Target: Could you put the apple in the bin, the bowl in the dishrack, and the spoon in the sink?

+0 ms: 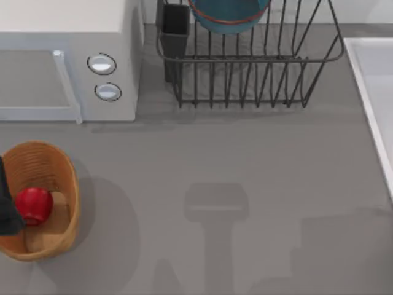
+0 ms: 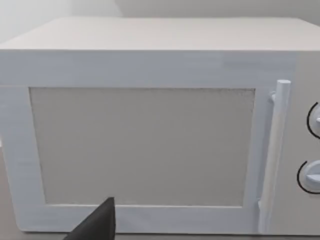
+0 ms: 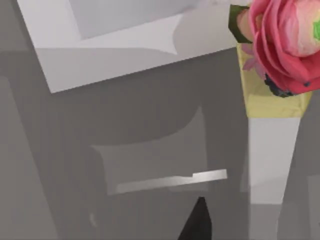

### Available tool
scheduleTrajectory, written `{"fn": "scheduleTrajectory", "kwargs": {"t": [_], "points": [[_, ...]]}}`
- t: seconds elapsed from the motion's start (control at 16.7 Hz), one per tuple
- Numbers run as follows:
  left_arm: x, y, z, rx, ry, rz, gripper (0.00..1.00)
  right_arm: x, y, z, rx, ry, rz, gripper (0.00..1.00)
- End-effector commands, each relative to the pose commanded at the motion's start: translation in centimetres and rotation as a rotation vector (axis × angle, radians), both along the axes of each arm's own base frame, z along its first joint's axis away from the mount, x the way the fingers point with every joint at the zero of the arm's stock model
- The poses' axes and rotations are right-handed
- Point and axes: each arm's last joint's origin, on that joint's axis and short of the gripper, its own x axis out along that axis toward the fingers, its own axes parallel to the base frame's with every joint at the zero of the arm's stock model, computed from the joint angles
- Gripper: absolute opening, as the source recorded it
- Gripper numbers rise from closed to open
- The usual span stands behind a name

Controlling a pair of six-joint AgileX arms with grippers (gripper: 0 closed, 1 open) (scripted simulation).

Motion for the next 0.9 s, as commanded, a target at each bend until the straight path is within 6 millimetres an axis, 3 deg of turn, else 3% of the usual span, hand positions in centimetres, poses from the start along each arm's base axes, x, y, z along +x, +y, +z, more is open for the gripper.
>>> {"fn": "scheduleTrajectory", "kwargs": {"t": [0.48,0.9], "points": [[0.0,0.0,0.0,0.0,0.0,0.0,1.0,-0.5,0.1,7.9,0.001,0.014,0.001,0.0],[0.0,0.0,0.0,0.0,0.0,0.0,1.0,-0.4,0.1,8.2,0.002,0.014,-0.001,0.0]]}}
